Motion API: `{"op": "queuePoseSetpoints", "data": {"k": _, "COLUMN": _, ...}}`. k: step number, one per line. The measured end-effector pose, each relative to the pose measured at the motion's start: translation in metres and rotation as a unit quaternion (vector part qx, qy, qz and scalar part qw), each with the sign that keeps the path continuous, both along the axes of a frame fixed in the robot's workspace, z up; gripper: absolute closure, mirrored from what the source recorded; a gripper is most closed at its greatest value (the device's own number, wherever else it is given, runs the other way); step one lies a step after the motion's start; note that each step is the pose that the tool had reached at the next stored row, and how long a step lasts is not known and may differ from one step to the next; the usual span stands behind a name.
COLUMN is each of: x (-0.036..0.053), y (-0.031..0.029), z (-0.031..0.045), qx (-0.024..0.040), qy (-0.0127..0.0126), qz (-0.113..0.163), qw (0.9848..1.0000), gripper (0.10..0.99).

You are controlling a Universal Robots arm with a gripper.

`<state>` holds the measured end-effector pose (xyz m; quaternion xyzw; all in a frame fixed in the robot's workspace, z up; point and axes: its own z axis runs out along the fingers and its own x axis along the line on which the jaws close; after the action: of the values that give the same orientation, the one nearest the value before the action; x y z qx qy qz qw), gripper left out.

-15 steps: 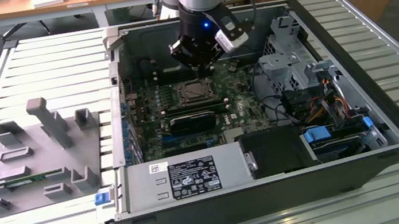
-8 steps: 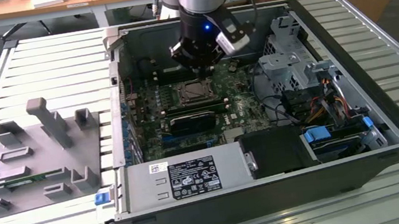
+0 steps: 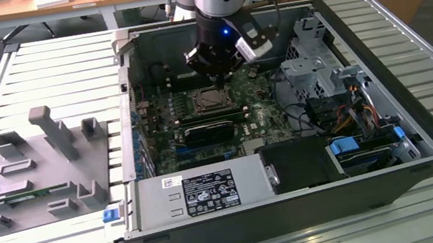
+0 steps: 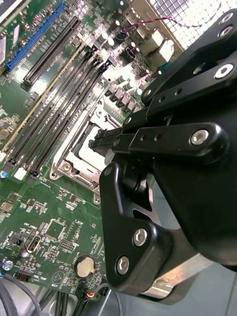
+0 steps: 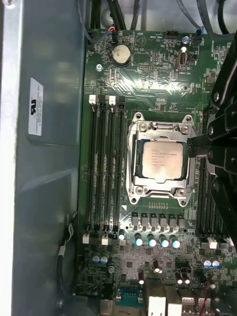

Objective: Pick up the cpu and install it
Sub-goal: 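Install the second cpu locking lever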

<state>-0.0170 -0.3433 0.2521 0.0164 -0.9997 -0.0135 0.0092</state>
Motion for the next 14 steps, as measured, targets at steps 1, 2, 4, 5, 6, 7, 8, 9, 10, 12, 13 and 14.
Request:
{"op": "queuePoseSetpoints", "data": {"k": 1, "x": 0.0000, "y": -0.0006, "z": -0.0001, "qx": 0.0000, "qy": 0.0000, "qz": 0.000, "qw": 1.0000, "gripper": 0.980}}
{"op": "queuePoseSetpoints", "data": {"k": 2, "x": 0.0000, "y": -0.0008, "z": -0.0002, "qx": 0.0001, "qy": 0.0001, "qz": 0.000, "qw": 1.0000, "gripper": 0.980}}
{"op": "queuePoseSetpoints", "data": {"k": 4, "x": 0.0000, "y": -0.0011, "z": -0.0007, "qx": 0.0009, "qy": 0.0008, "qz": 0.000, "qw": 1.0000, "gripper": 0.980}}
{"op": "queuePoseSetpoints", "data": {"k": 5, "x": 0.0000, "y": -0.0014, "z": -0.0008, "qx": 0.0011, "qy": 0.0010, "qz": 0.000, "qw": 1.0000, "gripper": 0.980}}
{"op": "queuePoseSetpoints", "data": {"k": 6, "x": 0.0000, "y": -0.0023, "z": -0.0011, "qx": 0.0012, "qy": 0.0010, "qz": 0.000, "qw": 1.0000, "gripper": 0.980}}
{"op": "queuePoseSetpoints", "data": {"k": 7, "x": 0.0000, "y": -0.0053, "z": -0.0019, "qx": 0.0016, "qy": 0.0010, "qz": 0.000, "qw": 1.0000, "gripper": 0.980}}
{"op": "queuePoseSetpoints", "data": {"k": 8, "x": 0.0000, "y": -0.0073, "z": -0.0028, "qx": 0.0018, "qy": 0.0010, "qz": 0.000, "qw": 1.0000, "gripper": 0.980}}
{"op": "queuePoseSetpoints", "data": {"k": 9, "x": 0.0000, "y": -0.0075, "z": -0.0036, "qx": 0.0019, "qy": 0.0014, "qz": 0.000, "qw": 1.0000, "gripper": 0.980}}
{"op": "queuePoseSetpoints", "data": {"k": 10, "x": 0.0000, "y": -0.0076, "z": -0.0044, "qx": 0.0018, "qy": 0.0022, "qz": 0.000, "qw": 1.0000, "gripper": 0.980}}
{"op": "queuePoseSetpoints", "data": {"k": 12, "x": 0.0000, "y": -0.0077, "z": -0.0061, "qx": 0.0017, "qy": 0.0048, "qz": 0.000, "qw": 1.0000, "gripper": 0.980}}
{"op": "queuePoseSetpoints", "data": {"k": 13, "x": 0.0000, "y": -0.0079, "z": -0.0068, "qx": 0.0017, "qy": 0.0055, "qz": 0.000, "qw": 1.0000, "gripper": 0.980}}
{"op": "queuePoseSetpoints", "data": {"k": 14, "x": 0.0000, "y": -0.0087, "z": -0.0073, "qx": 0.0015, "qy": 0.0057, "qz": 0.000, "qw": 1.0000, "gripper": 0.980}}
